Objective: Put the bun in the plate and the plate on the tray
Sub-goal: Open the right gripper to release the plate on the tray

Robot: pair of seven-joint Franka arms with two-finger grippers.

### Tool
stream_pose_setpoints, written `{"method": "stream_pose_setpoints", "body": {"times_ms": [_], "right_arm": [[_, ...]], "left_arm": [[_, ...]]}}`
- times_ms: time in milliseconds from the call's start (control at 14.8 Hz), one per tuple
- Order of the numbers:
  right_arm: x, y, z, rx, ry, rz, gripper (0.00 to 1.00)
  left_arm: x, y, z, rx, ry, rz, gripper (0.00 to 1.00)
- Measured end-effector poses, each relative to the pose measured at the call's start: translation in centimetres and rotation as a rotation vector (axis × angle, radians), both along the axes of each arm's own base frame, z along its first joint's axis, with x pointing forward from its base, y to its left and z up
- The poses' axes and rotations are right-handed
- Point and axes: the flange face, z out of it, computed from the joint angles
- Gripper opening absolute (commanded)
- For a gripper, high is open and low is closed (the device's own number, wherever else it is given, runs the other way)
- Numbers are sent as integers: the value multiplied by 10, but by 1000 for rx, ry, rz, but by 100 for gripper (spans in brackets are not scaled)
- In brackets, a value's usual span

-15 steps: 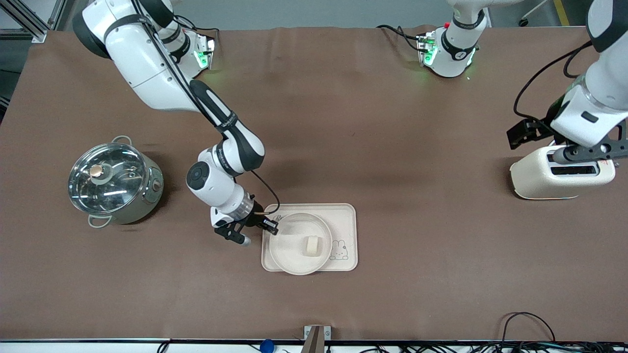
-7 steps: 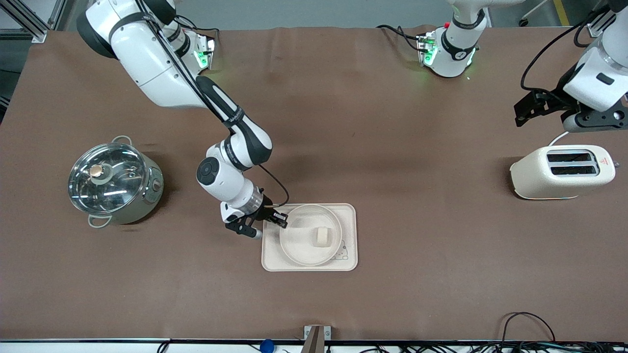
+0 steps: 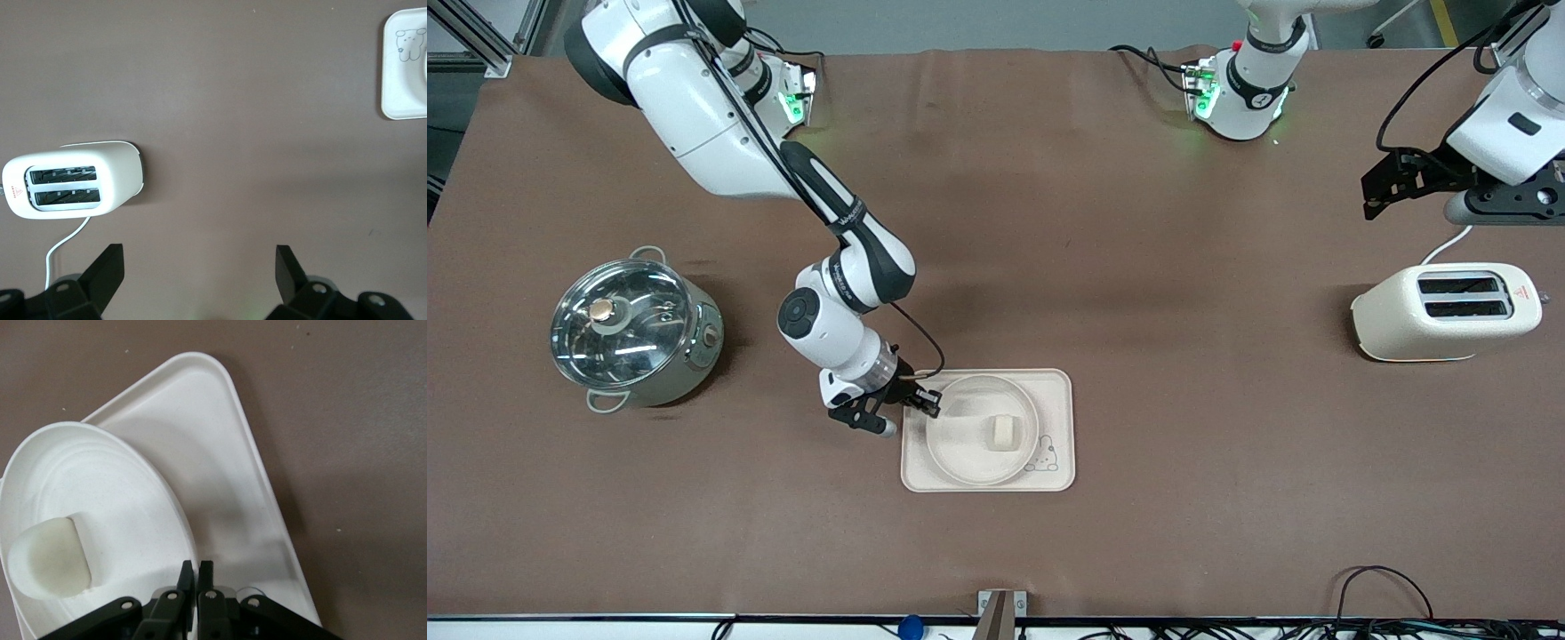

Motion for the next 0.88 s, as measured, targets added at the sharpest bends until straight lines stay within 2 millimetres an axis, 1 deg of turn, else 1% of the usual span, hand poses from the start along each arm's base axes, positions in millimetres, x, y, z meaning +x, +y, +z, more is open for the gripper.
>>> {"method": "stream_pose_setpoints", "body": {"times_ms": [67,202,270,337,405,540,675,877], "right_arm": [[0,0,0,-2,1,0,2],[-1,-1,-2,-4,3,1,14],[-1,-1,-3,-4,5,0,18],[-1,-1,-3,-4,6,-1,23],[0,-1,-3,-3,5,-3,25],[0,0,-1,0,4,-8,35],[1,1,0,2,1,-12,43],[4,0,5,5,-5,-15,58]], "left_arm": [[0,0,0,-2,0,0,100],[0,-1,1,-3,-1,-1,100],[0,-1,1,-4,-3,-1,100],[0,-1,3,-4,-6,-1,100],[0,-1,5,-5,-11,-1,100],[0,-1,7,-5,-14,-2,100],[0,-2,6,-5,-12,-3,100],[2,-2,4,-6,-8,-3,100]]}}
